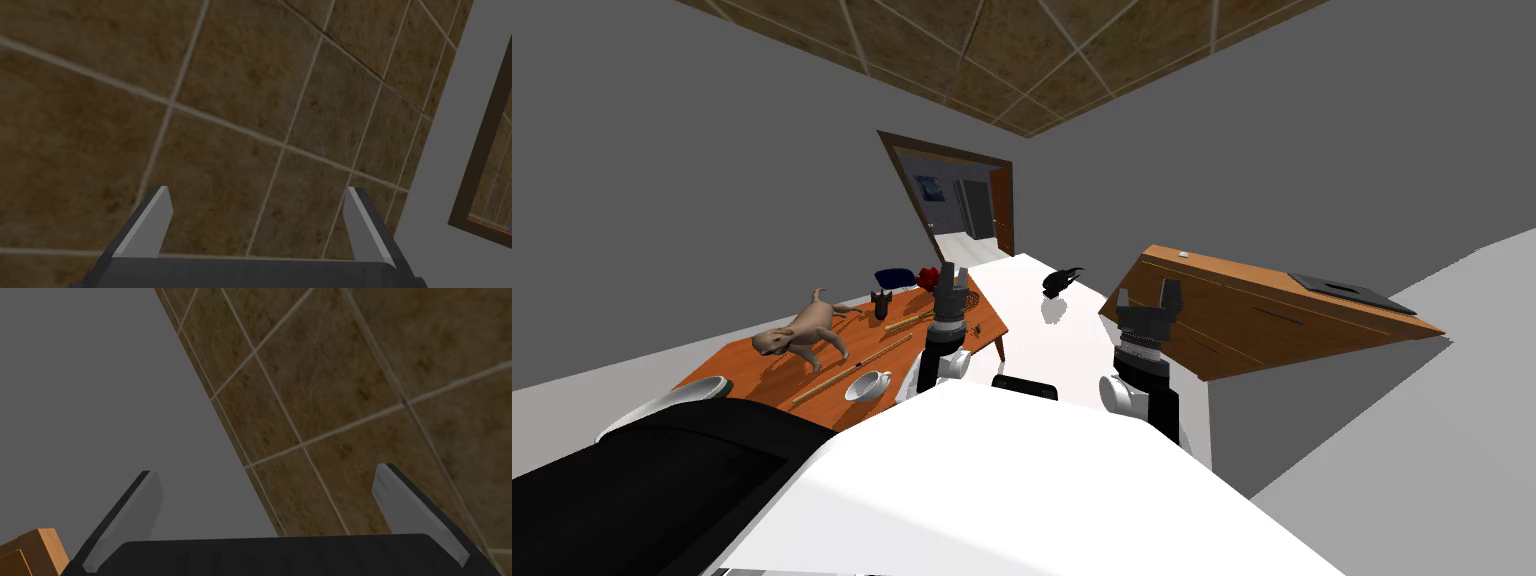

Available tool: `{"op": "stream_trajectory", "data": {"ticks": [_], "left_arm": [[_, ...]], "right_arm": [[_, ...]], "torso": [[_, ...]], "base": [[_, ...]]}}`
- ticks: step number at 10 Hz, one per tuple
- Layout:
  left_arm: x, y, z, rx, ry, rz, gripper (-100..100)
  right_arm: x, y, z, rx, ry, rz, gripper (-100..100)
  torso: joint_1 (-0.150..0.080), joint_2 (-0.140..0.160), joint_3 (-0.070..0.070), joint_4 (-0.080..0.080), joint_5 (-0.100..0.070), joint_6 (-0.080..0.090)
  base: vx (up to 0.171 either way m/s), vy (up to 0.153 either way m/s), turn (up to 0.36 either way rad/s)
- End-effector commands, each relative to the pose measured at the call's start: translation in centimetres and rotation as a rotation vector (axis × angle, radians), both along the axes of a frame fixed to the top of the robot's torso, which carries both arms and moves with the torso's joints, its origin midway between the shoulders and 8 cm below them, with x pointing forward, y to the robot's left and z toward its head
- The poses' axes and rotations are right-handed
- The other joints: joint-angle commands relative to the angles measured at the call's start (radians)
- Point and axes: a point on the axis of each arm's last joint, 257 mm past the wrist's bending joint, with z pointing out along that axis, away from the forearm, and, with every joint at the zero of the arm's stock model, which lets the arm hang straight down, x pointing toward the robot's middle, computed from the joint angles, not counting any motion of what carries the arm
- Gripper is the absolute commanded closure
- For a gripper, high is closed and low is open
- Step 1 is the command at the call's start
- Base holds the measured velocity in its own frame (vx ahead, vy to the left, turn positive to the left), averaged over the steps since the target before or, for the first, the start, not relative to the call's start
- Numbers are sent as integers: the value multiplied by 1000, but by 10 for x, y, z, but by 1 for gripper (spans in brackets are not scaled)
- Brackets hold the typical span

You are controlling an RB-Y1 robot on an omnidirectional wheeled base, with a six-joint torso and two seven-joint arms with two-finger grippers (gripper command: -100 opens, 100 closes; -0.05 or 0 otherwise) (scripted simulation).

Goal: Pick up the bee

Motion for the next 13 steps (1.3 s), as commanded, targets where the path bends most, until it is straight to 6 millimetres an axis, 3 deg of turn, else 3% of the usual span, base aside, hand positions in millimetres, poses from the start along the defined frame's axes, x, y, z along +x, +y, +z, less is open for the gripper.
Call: {"op": "stream_trajectory", "data": {"ticks": [1, 5, 9, 10, 13], "left_arm": [[5, -1, -12, 16, 31, -24, -100], [22, 3, -52, 33, 136, -87, -100], [39, 16, -113, 37, 299, -160, -100], [40, 16, -115, 36, 305, -158, -100], [49, 31, -169, 27, 451, -207, -100]], "right_arm": [[0, 0, 0, 0, 0, 0, 0], [0, 0, 0, 0, 0, 0, 0], [0, 0, 0, 0, 0, 0, 0], [0, 0, 0, 0, 0, 0, 0], [0, 0, 0, 0, 0, 0, 0]], "torso": [[0, 0, 0, 0, 0, 0], [-1, 3, 2, 1, 0, 0], [-2, 4, 2, 1, 0, 0], [-1, 4, 2, 1, 0, 0], [-1, 2, 1, 0, 0, 0]], "base": [[-15, -11, 45], [-40, -22, 37], [-51, -28, 21], [-33, -17, 0], [-35, -25, -24]]}}
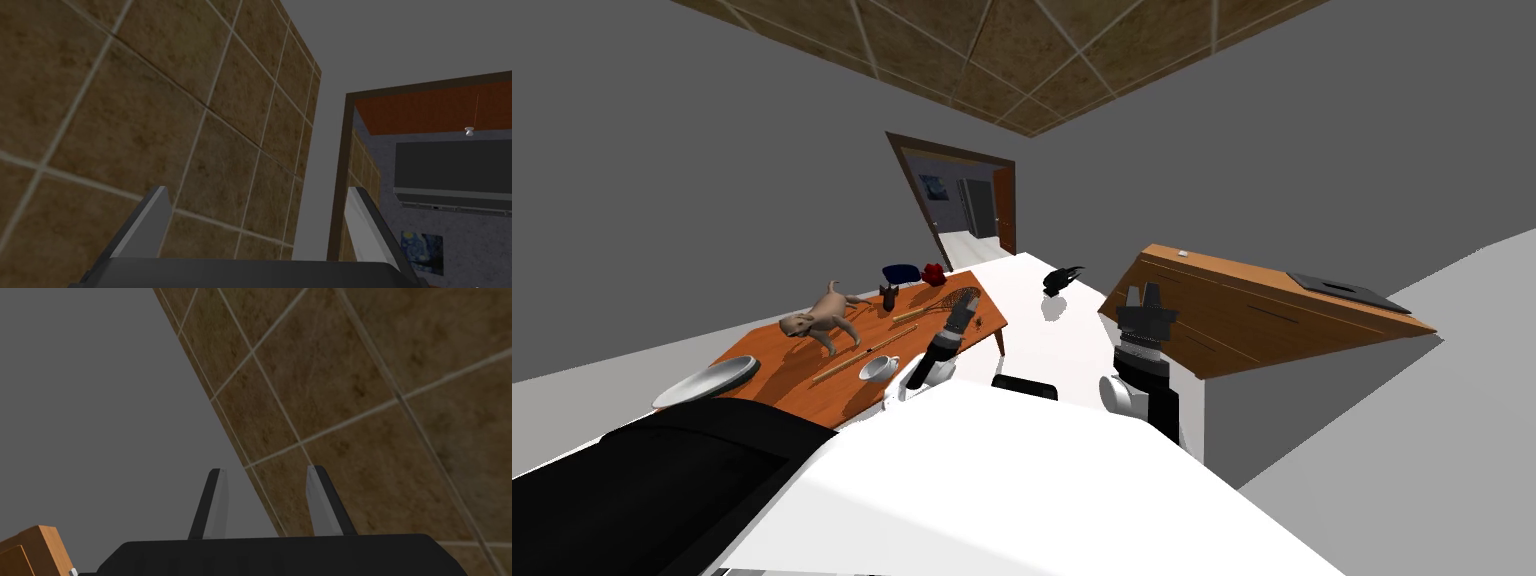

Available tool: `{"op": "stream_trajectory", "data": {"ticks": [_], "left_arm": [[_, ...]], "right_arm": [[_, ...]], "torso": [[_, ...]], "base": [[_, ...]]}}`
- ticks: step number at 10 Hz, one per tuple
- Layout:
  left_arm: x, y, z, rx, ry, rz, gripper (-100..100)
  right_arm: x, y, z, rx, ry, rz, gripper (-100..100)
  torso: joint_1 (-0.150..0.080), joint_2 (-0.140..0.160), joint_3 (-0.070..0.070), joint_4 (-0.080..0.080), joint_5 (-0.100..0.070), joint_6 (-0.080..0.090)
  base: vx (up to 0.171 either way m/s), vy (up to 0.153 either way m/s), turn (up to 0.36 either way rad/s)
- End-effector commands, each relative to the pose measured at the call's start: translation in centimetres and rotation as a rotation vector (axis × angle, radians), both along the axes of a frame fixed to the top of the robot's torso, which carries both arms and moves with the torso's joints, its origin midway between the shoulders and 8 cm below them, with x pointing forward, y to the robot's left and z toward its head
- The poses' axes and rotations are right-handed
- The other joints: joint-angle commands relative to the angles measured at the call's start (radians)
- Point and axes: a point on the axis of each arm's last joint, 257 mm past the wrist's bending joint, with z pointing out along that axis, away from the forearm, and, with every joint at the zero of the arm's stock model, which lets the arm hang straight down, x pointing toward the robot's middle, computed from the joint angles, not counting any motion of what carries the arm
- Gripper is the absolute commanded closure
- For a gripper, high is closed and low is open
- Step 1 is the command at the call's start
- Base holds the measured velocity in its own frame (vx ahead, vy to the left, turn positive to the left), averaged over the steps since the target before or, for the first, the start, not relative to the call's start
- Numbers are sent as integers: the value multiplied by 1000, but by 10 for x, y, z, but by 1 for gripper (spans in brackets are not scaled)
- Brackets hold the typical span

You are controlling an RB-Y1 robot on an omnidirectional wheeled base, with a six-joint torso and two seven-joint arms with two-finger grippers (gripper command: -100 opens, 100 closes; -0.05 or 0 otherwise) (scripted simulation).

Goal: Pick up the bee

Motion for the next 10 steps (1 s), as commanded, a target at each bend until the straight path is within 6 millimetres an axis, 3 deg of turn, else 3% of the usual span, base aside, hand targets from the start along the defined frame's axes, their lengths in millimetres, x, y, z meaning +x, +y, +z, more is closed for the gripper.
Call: {"op": "stream_trajectory", "data": {"ticks": [1, 3, 6, 7, 8, 9, 10], "left_arm": [[0, 7, -17, 5, 50, -5, -100], [3, 20, -56, 2, 158, -28, -100], [2, 33, -86, 15, 238, -30, -100], [1, 41, -107, 21, 299, -37, -100], [1, 43, -111, 22, 306, -33, -100], [-2, 53, -132, 28, 368, -38, -100], [-2, 55, -135, 29, 375, -34, -100]], "right_arm": [[0, 0, 0, 0, 0, 0, 0], [0, 0, 0, 0, 0, 0, 0], [0, 0, 0, 0, 0, 0, 0], [0, 0, 0, 0, 0, 0, 0], [0, 0, 0, 0, 0, 0, 0], [0, 0, 0, 0, 0, 0, 0], [0, 0, 0, 0, 0, 0, 0]], "torso": [[0, 0, 0, 0, 0, 0], [1, -1, 0, 0, 0, 0], [1, -1, -1, 0, 0, 0], [1, -2, -1, 0, 0, 0], [1, -2, -1, 0, 0, 0], [1, -2, -1, 0, 0, 0], [1, -2, -1, 0, 0, 0]], "base": [[-30, -23, -12], [-23, -23, -55], [-16, -16, -41], [-9, -15, -92], [-7, -12, -43], [-7, -15, -94], [-6, -11, -49]]}}
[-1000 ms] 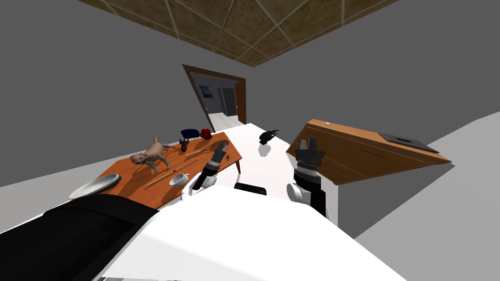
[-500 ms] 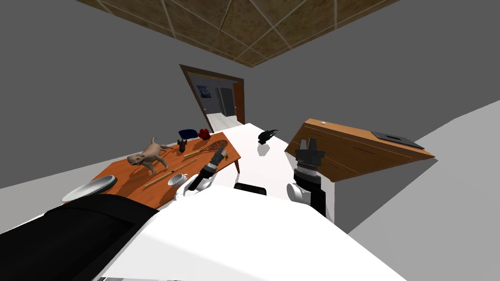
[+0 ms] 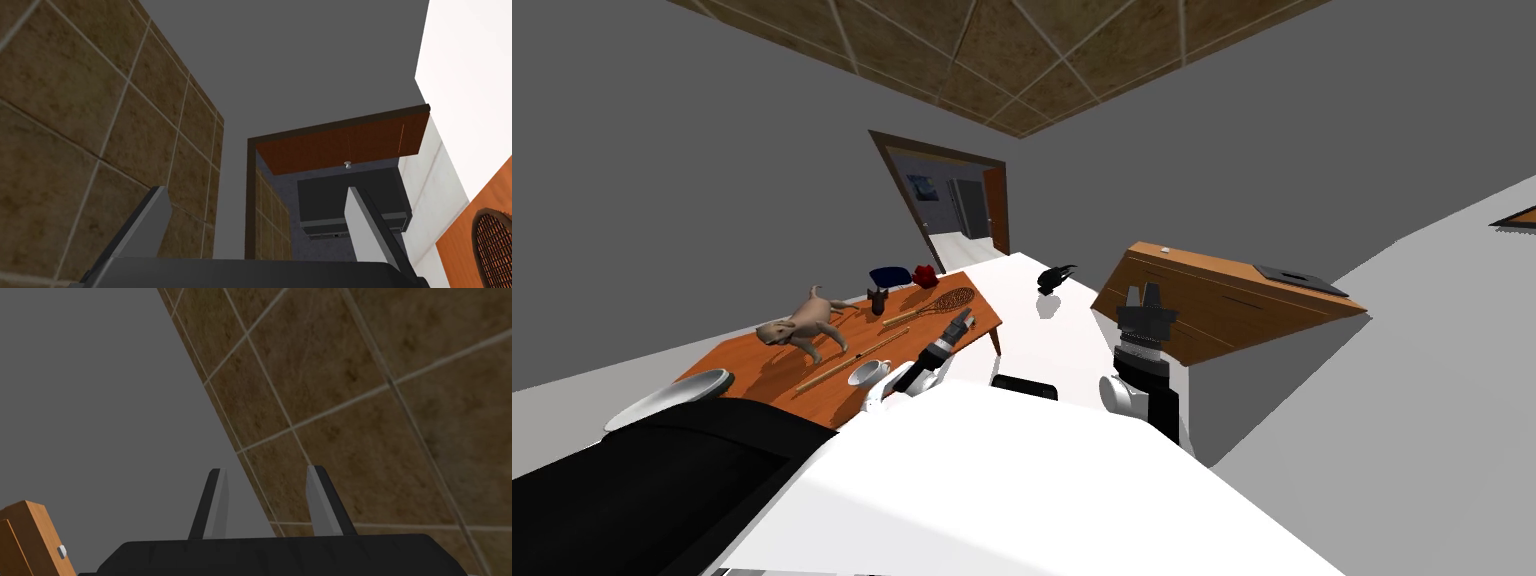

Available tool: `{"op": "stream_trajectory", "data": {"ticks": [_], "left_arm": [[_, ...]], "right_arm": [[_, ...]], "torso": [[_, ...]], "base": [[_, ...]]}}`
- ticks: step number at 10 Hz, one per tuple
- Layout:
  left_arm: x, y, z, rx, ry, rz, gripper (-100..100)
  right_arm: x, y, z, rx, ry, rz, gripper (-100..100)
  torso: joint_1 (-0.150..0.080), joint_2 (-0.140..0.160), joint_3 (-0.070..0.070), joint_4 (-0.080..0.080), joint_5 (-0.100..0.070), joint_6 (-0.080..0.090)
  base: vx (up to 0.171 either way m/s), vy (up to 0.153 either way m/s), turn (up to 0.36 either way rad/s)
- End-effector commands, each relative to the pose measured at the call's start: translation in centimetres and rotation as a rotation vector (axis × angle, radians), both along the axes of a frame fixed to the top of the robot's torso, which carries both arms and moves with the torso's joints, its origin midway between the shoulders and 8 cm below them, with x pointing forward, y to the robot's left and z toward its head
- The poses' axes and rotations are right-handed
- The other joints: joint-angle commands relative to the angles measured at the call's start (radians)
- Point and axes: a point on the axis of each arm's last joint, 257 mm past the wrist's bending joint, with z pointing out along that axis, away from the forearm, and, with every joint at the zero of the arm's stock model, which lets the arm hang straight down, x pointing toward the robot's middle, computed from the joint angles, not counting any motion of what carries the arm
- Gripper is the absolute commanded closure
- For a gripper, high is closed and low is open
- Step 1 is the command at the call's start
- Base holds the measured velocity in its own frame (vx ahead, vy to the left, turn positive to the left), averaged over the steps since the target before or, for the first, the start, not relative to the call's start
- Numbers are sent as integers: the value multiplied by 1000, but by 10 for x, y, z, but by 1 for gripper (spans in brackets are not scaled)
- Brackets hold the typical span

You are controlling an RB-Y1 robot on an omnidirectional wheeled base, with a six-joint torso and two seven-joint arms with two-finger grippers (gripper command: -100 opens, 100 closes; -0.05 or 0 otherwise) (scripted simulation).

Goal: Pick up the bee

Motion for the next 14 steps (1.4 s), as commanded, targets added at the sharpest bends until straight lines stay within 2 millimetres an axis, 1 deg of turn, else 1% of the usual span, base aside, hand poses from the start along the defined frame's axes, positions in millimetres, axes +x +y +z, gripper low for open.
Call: {"op": "stream_trajectory", "data": {"ticks": [1, 2, 3, 4, 6, 7, 8, 9, 10, 11, 12, 13, 14], "left_arm": [[-4, 12, -24, 8, 70, -5, -100], [-5, 15, -29, 12, 81, 2, -100], [-9, 23, -45, 18, 134, -6, -100], [-12, 30, -54, 25, 155, 7, -100], [-25, 53, -93, 47, 280, 10, -100], [-29, 62, -101, 55, 300, 24, -100], [-37, 72, -117, 67, 357, 25, -100], [-40, 79, -123, 73, 372, 36, -100], [-51, 94, -141, 90, 436, 46, -100], [-53, 97, -144, 93, 442, 51, -100], [-63, 109, -158, 109, 498, 56, -100], [-76, 127, -175, 131, 564, 72, -100], [-79, 132, -178, 135, 574, 81, -100]], "right_arm": [[0, 0, 0, 0, 0, 0, 0], [0, 0, 0, 0, 0, 0, 0], [0, 0, 0, 0, 0, 0, 0], [0, 0, 0, 0, 0, 0, 0], [0, 0, 0, 0, 0, 0, 0], [0, 0, 0, 0, 0, 0, 0], [0, 0, 0, 0, 0, 0, 0], [0, 0, 0, 0, 0, 0, 0], [0, 0, 0, 0, 0, 0, 0], [0, 0, 0, 0, 0, 0, 0], [0, 0, 0, 0, 0, 0, 0], [0, 0, 0, 0, 0, 0, 0], [0, 0, 0, 0, 0, 0, 0]], "torso": [[0, 0, 0, 0, 0, 0], [0, 0, 0, 0, 0, 0], [0, 0, 0, 0, 0, 0], [0, 0, 0, 0, 0, 0], [0, -1, 0, 0, 0, 0], [0, -1, 0, 0, 0, 0], [0, -1, -1, 0, 0, 0], [0, -1, -1, 0, 0, 0], [1, -1, -1, 0, 0, 0], [1, -1, -1, 0, 0, 0], [1, -1, -1, 0, 0, 0], [1, -1, -1, 0, 0, 0], [1, -2, -1, 0, 0, 1]], "base": [[-3, -17, -122], [-4, -10, -58], [-3, -13, -111], [-1, -8, -68], [5, -12, -195], [6, -6, -77], [11, -9, -162], [10, -1, -92], [13, -5, -140], [11, -1, -100], [13, -3, -176], [24, 0, -364], [22, 9, -99]]}}
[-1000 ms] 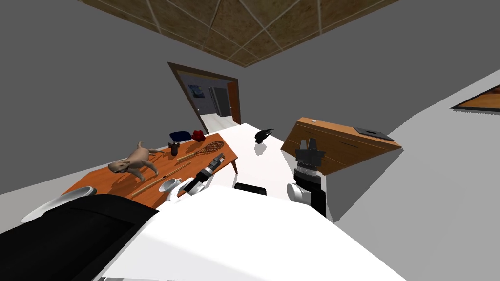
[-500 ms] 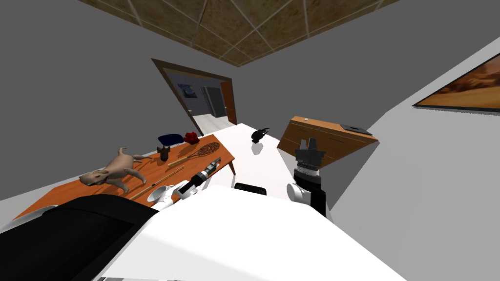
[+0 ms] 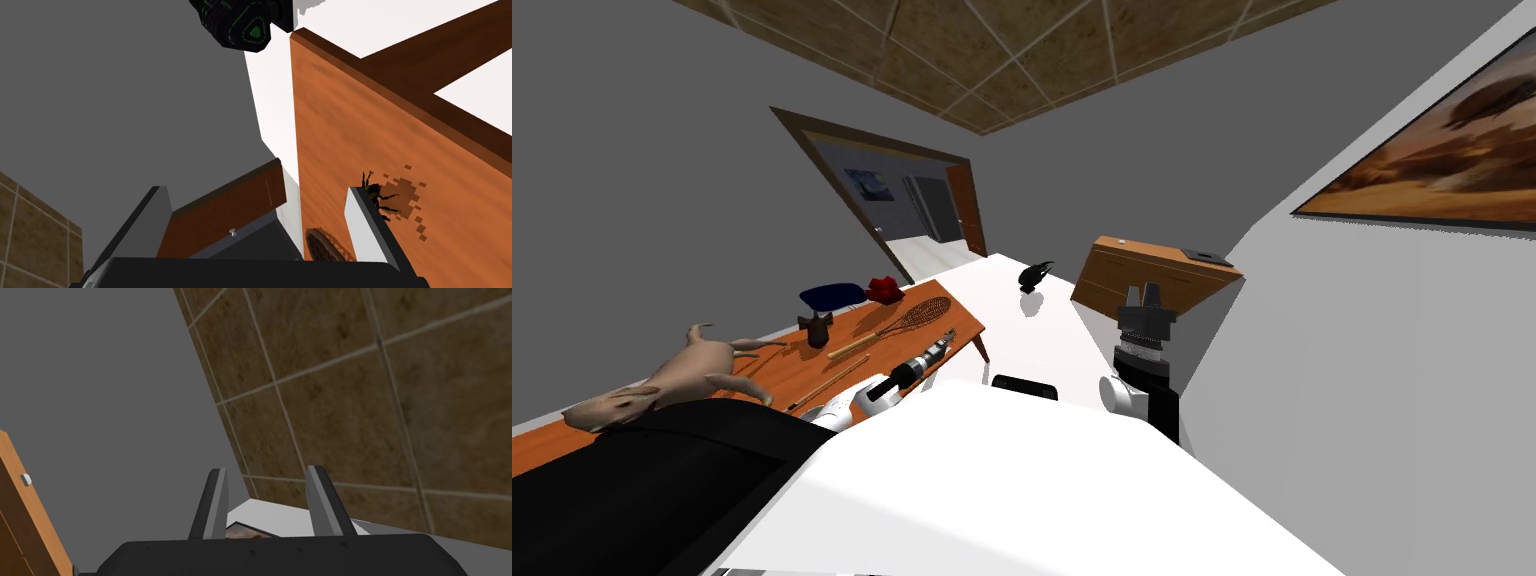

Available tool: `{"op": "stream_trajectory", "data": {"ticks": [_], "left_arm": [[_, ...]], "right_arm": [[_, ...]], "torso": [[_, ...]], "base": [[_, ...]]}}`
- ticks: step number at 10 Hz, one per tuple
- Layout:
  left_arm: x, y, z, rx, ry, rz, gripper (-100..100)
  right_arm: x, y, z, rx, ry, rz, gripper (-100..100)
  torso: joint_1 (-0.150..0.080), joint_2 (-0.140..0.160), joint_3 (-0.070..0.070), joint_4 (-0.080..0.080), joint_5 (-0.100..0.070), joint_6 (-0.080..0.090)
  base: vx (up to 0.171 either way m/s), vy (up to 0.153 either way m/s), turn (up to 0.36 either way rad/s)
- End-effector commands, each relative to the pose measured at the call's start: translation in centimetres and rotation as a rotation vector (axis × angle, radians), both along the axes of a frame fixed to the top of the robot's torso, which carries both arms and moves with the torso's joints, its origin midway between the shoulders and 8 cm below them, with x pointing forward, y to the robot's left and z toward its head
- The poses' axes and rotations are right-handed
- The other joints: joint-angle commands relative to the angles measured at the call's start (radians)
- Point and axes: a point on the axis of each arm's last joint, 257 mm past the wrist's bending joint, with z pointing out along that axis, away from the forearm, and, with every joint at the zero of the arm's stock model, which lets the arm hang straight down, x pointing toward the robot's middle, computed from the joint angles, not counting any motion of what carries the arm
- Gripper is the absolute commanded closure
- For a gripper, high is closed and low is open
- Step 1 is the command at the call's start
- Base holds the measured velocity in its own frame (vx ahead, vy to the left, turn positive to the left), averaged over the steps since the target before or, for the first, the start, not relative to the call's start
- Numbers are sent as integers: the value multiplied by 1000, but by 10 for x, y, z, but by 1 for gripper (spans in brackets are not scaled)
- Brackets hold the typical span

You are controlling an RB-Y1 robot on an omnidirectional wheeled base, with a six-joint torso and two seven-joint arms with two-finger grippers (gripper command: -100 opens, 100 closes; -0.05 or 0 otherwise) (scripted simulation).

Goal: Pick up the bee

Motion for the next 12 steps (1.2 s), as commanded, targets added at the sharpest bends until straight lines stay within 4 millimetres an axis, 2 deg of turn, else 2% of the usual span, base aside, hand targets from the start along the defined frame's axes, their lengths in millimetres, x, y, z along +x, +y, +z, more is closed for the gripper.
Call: {"op": "stream_trajectory", "data": {"ticks": [1, 3, 4, 5, 7, 8, 12], "left_arm": [[-22, 25, -18, 33, 79, 21, -100], [-51, 59, -41, 84, 195, 47, -100], [-50, 58, -41, 83, 193, 46, -100], [-55, 66, -44, 93, 205, 57, -100], [-89, 104, -62, 155, 319, 92, -100], [-90, 105, -62, 156, 321, 93, -100], [-154, 166, -82, 268, 510, 148, -100]], "right_arm": [[0, 0, 0, 0, 0, 0, 0], [0, 0, 0, 0, 0, 0, 0], [0, 0, 0, 0, 0, 0, 0], [0, 0, 0, 0, 0, 0, 0], [0, 0, 0, 0, 0, 0, 0], [0, 0, 0, 0, 0, 0, 0], [0, 0, 0, 0, 0, 0, 0]], "torso": [[0, 0, 0, 0, 0, 0], [0, -1, 0, 0, 0, 1], [0, -1, -1, 0, 0, 1], [1, -1, 0, 0, 0, 0], [-1, 0, 0, 0, 0, 1], [0, -1, 0, 0, 0, 1], [1, -2, -1, 0, 0, 0]], "base": [[24, -2, -170], [40, 10, -325], [27, 22, -95], [10, 6, 33], [25, 7, -306], [30, 25, -95], [48, 24, -277]]}}
